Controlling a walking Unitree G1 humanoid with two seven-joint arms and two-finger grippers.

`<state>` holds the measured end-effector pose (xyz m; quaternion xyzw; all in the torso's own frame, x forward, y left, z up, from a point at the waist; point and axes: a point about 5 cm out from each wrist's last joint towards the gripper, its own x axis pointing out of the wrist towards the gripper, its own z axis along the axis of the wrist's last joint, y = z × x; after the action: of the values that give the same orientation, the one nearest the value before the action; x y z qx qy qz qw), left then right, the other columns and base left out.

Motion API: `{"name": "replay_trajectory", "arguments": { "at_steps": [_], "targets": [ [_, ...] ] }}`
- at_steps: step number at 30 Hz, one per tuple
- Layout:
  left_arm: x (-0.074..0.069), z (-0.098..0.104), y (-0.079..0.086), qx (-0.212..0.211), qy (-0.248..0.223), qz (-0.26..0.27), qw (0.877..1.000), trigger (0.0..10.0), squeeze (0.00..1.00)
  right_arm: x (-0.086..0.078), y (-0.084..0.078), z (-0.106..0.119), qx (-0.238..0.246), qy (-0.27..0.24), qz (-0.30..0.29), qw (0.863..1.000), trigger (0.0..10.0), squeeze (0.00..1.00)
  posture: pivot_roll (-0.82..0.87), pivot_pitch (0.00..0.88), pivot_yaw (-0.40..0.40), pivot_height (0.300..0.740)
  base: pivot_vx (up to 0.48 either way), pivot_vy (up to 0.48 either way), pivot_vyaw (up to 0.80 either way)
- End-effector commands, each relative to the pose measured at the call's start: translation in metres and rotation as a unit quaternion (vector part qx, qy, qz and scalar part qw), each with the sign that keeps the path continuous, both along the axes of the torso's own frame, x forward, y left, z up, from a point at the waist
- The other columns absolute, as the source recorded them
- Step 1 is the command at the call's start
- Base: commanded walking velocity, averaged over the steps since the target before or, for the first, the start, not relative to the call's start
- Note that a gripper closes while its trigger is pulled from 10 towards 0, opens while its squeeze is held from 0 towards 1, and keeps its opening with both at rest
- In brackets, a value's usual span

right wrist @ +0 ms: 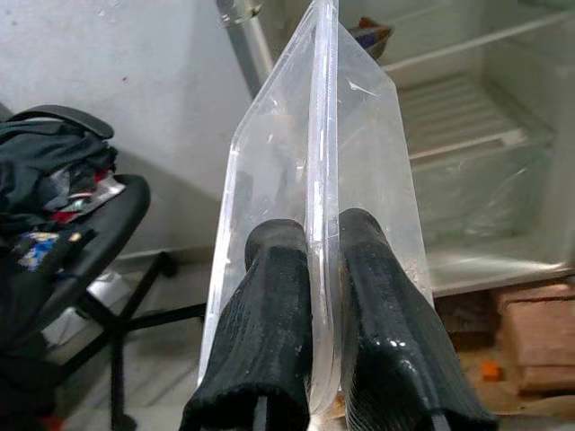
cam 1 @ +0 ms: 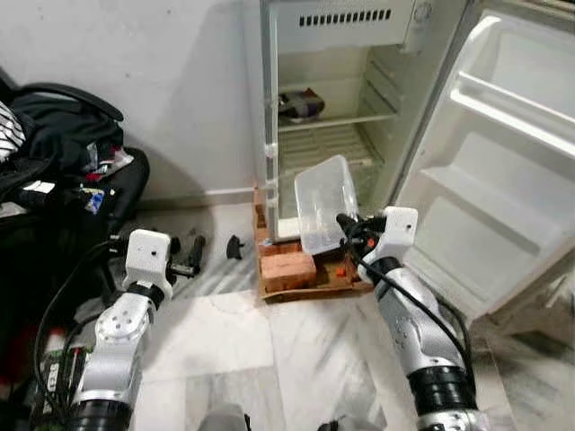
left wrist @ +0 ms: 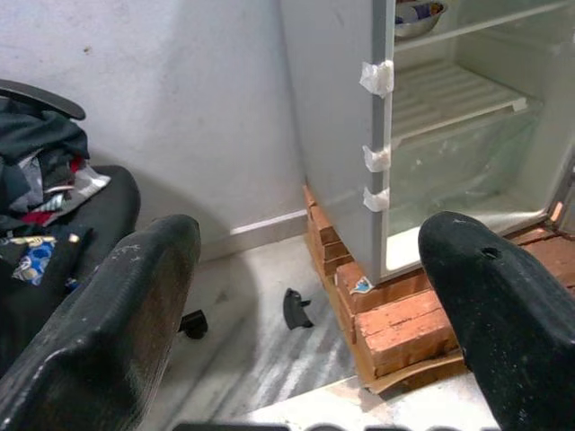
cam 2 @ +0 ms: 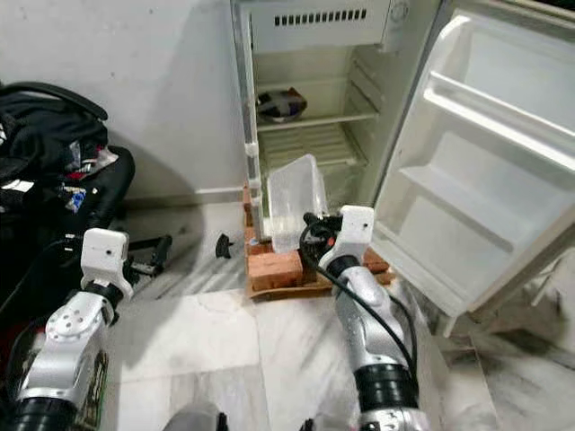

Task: Restocking fridge

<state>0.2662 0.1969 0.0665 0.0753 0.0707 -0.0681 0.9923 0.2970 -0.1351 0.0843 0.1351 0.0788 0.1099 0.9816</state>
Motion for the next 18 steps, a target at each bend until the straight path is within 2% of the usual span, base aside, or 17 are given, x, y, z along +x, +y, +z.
{"name": "replay_trajectory", "arguments": {
  "at_steps": [1, 3, 7, 12, 18],
  "targets": [
    [0.001, 0.000, 0.003, 0.001, -0.005, 0.006, 1.000, 10.0, 0.00, 0.001, -0.007, 0.002, -0.007, -0.007, -0.017, 1.000, 10.0, 0.00, 0.15, 0.000, -0.028, 0.740, 0.000, 0.000, 0.00],
    [-0.002, -0.002, 0.004, -0.003, -0.006, 0.010, 1.000, 10.0, 0.00, 0.005, -0.010, 0.001, -0.014, -0.002, -0.020, 1.000, 10.0, 0.00, 0.15, 0.000, -0.046, 0.740, 0.154, 0.000, 0.00],
    [-0.009, -0.008, 0.006, 0.001, 0.004, 0.012, 1.000, 10.0, 0.00, 0.018, -0.001, 0.010, -0.018, -0.013, -0.007, 1.000, 10.0, 0.00, 0.17, 0.000, -0.059, 0.740, 0.426, 0.000, 0.00],
    [-0.008, -0.006, 0.007, 0.002, -0.001, 0.009, 1.000, 10.0, 0.00, 0.029, 0.008, 0.023, -0.015, -0.032, -0.001, 0.999, 10.0, 0.00, 0.17, 0.000, -0.051, 0.740, 0.480, 0.000, 0.00],
    [-0.006, -0.005, 0.008, 0.003, -0.004, 0.011, 1.000, 10.0, 0.00, 0.029, 0.012, 0.028, -0.019, -0.044, 0.001, 0.999, 10.0, 0.00, 0.16, 0.000, -0.048, 0.740, 0.480, 0.000, 0.00]
  ]
}}
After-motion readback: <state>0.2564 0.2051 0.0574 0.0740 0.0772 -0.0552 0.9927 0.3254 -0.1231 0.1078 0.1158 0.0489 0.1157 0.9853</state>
